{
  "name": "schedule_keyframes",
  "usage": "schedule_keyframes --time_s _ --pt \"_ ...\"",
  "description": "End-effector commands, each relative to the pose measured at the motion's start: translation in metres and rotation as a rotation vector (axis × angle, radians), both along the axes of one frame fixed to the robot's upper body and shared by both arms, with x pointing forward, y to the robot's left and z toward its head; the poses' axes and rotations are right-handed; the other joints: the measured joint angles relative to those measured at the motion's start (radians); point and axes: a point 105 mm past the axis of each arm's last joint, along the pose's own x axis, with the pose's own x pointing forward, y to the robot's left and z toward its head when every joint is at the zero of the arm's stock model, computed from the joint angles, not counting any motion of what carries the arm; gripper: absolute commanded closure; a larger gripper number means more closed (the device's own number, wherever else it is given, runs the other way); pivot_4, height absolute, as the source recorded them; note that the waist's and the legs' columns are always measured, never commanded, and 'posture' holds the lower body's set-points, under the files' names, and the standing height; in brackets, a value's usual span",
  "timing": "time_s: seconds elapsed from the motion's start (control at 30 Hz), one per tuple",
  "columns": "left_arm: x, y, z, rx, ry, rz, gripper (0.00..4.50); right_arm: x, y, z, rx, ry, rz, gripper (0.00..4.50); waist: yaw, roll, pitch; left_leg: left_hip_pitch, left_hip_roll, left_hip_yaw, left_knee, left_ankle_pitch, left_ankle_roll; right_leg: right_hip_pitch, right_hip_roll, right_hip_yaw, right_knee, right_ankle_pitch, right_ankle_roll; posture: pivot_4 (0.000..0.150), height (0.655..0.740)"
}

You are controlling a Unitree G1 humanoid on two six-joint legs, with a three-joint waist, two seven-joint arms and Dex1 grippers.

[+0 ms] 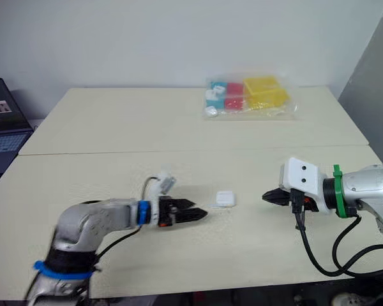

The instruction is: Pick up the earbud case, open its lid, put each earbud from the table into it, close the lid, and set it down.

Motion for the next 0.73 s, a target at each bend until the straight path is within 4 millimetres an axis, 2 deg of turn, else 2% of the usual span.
schedule_keyframes --time_s 0.03,0.07,0.13,0.27,0.43,0.5,0.57,0.73 --pt "-0.004 0.016 0.046 0.082 -0.476 -0.19 0.0 -0.001 -0.005 0.013 0.033 -0.056 -0.009 4.15 0.009 0.0 0.0 0.0 0.0 0.0 0.0 0.0 0.0 0.0 0.0 -0.001 0.0 -0.001 -0.002 0.15 0.74" --pt "-0.011 0.017 0.052 0.108 -0.573 -0.278 0.0 -0.003 -0.007 0.012 0.032 -0.031 -0.013 3.94 0.015 0.0 0.0 -0.001 0.0 0.0 0.0 0.0 0.0 0.0 -0.002 -0.002 0.0 -0.001 -0.003 0.15 0.74" --pt "-0.011 0.026 0.048 0.251 -0.695 -0.36 0.0 -0.005 -0.012 0.011 0.026 0.003 -0.031 3.3 0.033 0.0 0.0 -0.002 0.001 0.0 0.0 0.0 0.0 -0.001 -0.005 -0.002 -0.001 -0.005 -0.009 0.15 0.74" --pt "-0.006 0.055 0.07 0.3 -0.688 -0.343 0.0 -0.017 -0.027 0.026 -0.044 0.012 0.005 1.84 0.046 0.001 0.0 -0.009 -0.002 0.003 0.002 0.0 0.0 -0.004 -0.011 -0.002 -0.003 -0.005 -0.004 0.15 0.74" --pt "-0.005 0.059 0.08 0.293 -0.633 -0.316 0.0 -0.024 -0.043 0.038 -0.105 0.015 0.017 0.1 0.048 0.001 0.0 -0.015 -0.003 0.005 0.002 0.0 0.0 -0.008 -0.01 -0.002 -0.008 0.001 0.006 0.15 0.74" --pt "-0.013 0.055 0.072 0.344 -0.613 -0.363 0.0 -0.026 -0.05 0.039 -0.12 0.012 0.021 0.04 0.048 0.0 0.001 -0.015 -0.003 0.005 0.002 0.0 0.0 -0.008 -0.01 -0.002 -0.008 0.001 0.006 0.15 0.74" --pt "-0.022 0.051 0.068 0.323 -0.584 -0.407 0.0 -0.026 -0.051 0.037 -0.143 -0.01 0.043 0.04 0.048 0.0 0.001 -0.016 -0.002 0.005 0.001 0.0 0.0 -0.009 -0.01 -0.001 -0.008 0.001 0.007 0.15 0.74" --pt "-0.024 0.047 0.073 0.284 -0.588 -0.426 0.0 -0.019 -0.049 0.038 -0.129 -0.048 0.03 0.04 0.046 0.001 0.001 -0.016 -0.001 0.005 0.002 0.0 0.0 -0.011 -0.008 -0.002 -0.005 0.001 0.006 0.15 0.74"
